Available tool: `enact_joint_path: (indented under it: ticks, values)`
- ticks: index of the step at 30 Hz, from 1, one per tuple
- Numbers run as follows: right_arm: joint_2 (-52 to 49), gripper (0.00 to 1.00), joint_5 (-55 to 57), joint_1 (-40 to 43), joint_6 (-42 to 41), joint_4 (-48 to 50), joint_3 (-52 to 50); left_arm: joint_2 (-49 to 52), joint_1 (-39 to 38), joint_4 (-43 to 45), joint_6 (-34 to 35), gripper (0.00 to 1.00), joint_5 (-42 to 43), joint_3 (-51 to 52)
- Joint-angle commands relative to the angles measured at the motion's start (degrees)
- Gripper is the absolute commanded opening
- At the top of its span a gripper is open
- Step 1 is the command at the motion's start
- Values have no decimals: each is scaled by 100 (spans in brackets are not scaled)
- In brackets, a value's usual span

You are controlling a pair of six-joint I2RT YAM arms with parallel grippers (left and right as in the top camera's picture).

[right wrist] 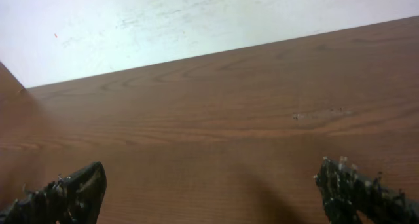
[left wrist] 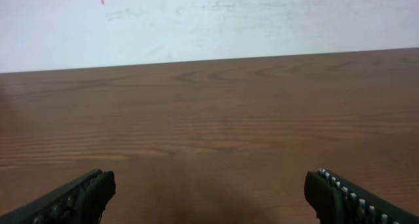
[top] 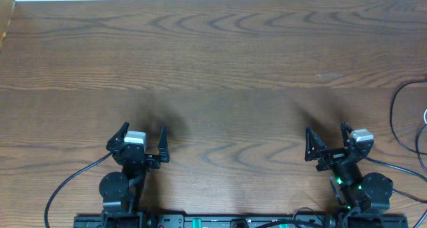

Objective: Untangle cables

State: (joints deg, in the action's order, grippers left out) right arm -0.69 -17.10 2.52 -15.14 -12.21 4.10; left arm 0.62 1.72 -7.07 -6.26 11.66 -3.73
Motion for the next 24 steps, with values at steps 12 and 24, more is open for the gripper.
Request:
enact_joint_path:
  ticks: [12, 24]
  values:
    - [37, 99, 7, -37, -68, -22, -13, -52, -20, -63, -101, 98, -420, 157]
    - [37, 99, 7, -37, -68, -22, -13, -39, -20, -55, -101, 98, -420, 157]
